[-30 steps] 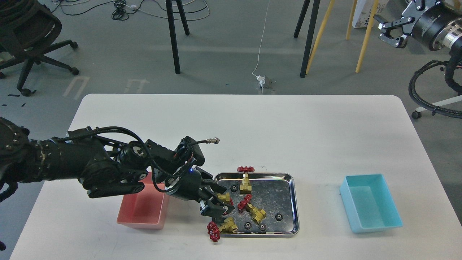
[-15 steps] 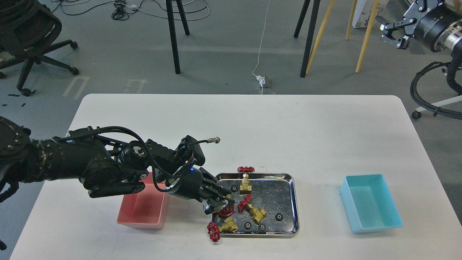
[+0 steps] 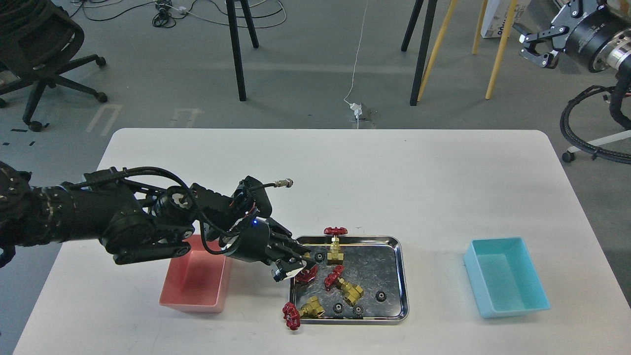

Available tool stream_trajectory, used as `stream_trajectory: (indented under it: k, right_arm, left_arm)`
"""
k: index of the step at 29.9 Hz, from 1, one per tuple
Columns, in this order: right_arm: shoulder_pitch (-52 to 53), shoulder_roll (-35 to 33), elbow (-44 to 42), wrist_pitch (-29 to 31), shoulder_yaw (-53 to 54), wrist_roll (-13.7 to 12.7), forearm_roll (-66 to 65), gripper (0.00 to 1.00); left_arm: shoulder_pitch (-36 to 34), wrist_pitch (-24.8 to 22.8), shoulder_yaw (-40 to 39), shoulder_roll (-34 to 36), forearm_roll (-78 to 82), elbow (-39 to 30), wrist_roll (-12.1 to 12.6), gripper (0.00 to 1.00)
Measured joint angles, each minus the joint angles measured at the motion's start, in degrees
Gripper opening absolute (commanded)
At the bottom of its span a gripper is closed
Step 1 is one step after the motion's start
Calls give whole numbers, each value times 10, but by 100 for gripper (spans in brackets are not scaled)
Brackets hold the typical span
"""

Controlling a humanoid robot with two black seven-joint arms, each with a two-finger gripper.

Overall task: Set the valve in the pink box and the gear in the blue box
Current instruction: 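Carry the valve over the pink box and lower it in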

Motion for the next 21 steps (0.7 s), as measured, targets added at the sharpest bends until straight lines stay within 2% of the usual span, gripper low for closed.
stream_trajectory:
  k: [7, 14, 21]
  right_arm:
    - [1, 5, 0, 0, 1, 1, 0, 100]
    - [7, 9, -1, 0, 11, 1, 0, 100]
    - [8, 12, -3, 0, 26, 1, 0, 100]
  left_arm:
    - [-30, -2, -41, 97, -1, -77, 0, 7]
    - [-63, -5, -48, 279, 17, -203, 0, 8]
    - [-42, -7, -42, 384, 103, -235, 0, 8]
